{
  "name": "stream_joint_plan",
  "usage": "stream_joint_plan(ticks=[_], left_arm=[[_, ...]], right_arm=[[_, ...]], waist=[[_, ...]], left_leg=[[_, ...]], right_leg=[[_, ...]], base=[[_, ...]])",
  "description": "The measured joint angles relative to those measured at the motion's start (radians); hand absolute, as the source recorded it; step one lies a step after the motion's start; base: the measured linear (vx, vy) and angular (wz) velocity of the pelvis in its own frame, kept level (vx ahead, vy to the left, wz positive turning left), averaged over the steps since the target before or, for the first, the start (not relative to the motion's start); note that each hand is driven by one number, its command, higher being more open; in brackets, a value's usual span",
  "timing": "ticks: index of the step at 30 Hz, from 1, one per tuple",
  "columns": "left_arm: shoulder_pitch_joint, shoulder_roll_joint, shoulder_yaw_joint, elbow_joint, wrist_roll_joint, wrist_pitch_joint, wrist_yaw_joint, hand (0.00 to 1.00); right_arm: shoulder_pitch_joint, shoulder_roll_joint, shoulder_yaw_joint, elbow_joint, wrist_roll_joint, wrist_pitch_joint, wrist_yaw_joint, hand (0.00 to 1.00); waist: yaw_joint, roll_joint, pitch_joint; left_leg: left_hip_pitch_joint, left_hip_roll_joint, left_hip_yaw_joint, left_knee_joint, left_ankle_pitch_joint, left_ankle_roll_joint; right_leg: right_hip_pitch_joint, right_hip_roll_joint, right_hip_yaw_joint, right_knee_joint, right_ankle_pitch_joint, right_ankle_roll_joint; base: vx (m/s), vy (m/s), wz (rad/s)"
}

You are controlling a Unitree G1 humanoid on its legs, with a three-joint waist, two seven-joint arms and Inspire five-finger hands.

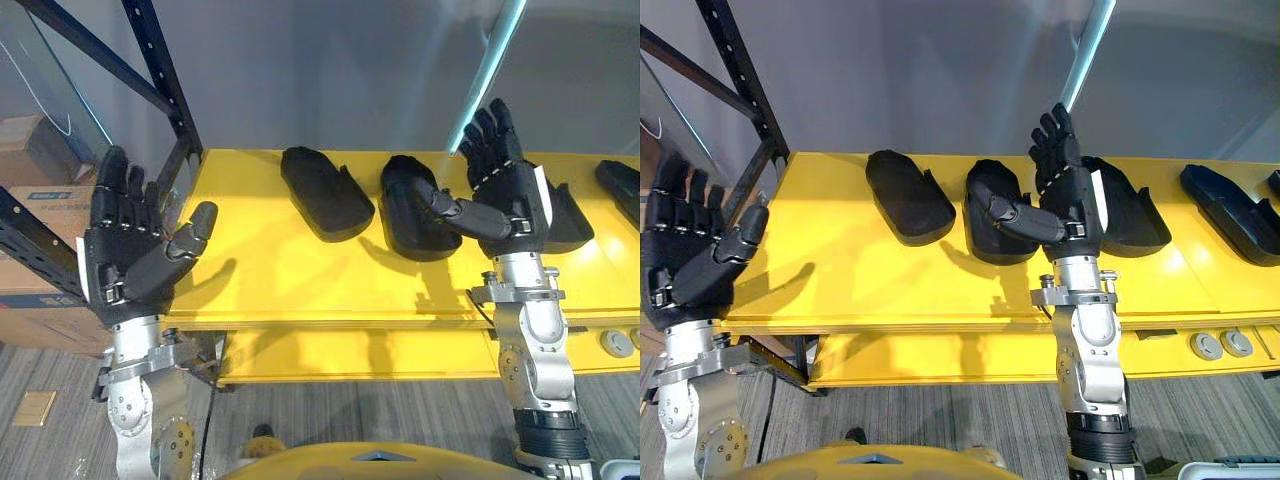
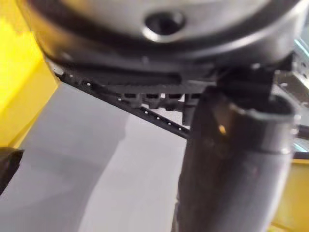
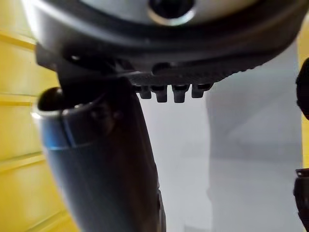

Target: Walk over and take three plastic housings, then place them on the shelf

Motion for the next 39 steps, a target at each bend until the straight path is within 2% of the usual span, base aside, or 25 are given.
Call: stream_joint_plan(ticks=[5,11,13,18,21,24,31,33,39], left_arm=[[-0.026,0.005,-0.081,0.002,0.059,0.011,0.012,1.00],[-0.045,0.037,-0.105,0.006,0.058,0.051,0.018,1.00],[-0.046,0.037,-0.125,0.011,0.058,0.051,0.021,1.00],[-0.073,0.037,-0.168,0.059,0.058,0.074,0.025,1.00],[-0.073,0.038,-0.179,0.078,0.059,0.081,0.026,1.00],[-0.073,0.038,-0.185,0.098,0.059,0.085,0.026,1.00],[-0.073,0.043,-0.244,0.110,0.062,0.086,0.025,1.00],[-0.073,0.043,-0.248,0.110,0.062,0.086,0.025,1.00],[-0.073,0.043,-0.249,0.126,0.062,0.086,0.042,1.00]], right_arm=[[0.000,-0.017,0.047,0.001,0.000,0.005,0.007,1.00],[-0.006,-0.031,0.095,-0.071,-0.028,0.019,0.045,1.00],[-0.034,-0.032,0.113,-0.076,-0.048,0.036,0.050,1.00],[-0.106,-0.032,0.170,-0.075,-0.155,0.107,0.029,1.00],[-0.122,-0.032,0.188,-0.071,-0.155,0.136,0.019,1.00],[-0.142,-0.032,0.199,-0.046,-0.155,0.161,0.013,1.00],[-0.270,-0.031,0.246,0.084,-0.201,0.205,-0.070,1.00],[-0.289,-0.031,0.252,0.112,-0.205,0.214,-0.074,1.00],[-0.372,-0.022,0.278,0.199,-0.215,0.260,-0.073,1.00]], waist=[[-0.003,0.010,0.040],[-0.004,0.014,0.054],[-0.003,0.014,0.054],[0.002,0.014,0.054],[0.003,0.013,0.053],[0.004,0.013,0.053],[0.016,0.015,0.052],[0.026,0.017,0.050],[0.027,0.030,0.042]], left_leg=[[-0.003,0.005,0.002,0.024,-0.009,0.003],[-0.010,0.009,0.019,0.022,-0.009,0.003],[-0.010,0.010,0.022,0.023,-0.002,0.003],[-0.010,0.009,0.022,0.020,-0.002,0.004],[-0.009,0.007,0.021,0.013,-0.001,0.004],[0.012,0.004,0.018,-0.017,0.015,0.003],[0.024,0.004,0.008,-0.075,0.058,0.003],[0.024,0.004,0.006,-0.075,0.059,0.003],[0.023,0.004,-0.005,-0.075,0.067,0.002]], right_leg=[[-0.012,-0.004,0.010,0.032,-0.008,-0.009],[-0.039,-0.003,0.030,0.037,-0.012,-0.014],[-0.037,-0.001,0.035,0.034,-0.002,-0.004],[-0.032,0.000,0.033,0.032,0.004,-0.004],[-0.029,-0.001,0.025,0.030,0.004,-0.004],[-0.018,0.000,0.017,0.029,0.002,-0.005],[-0.020,0.008,0.000,0.029,0.003,-0.005],[-0.020,0.008,-0.001,0.029,0.003,-0.005],[-0.015,0.008,-0.009,0.029,0.003,-0.005]], base=[[-0.07,0.004,-0.04],[-0.05,0.003,-0.10],[0.03,-0.003,-0.04],[0.02,0.001,0.00],[0.01,0.002,0.06],[0.00,-0.001,0.06],[-0.02,-0.005,0.07],[0.00,-0.002,0.02],[0.01,0.000,0.02]])
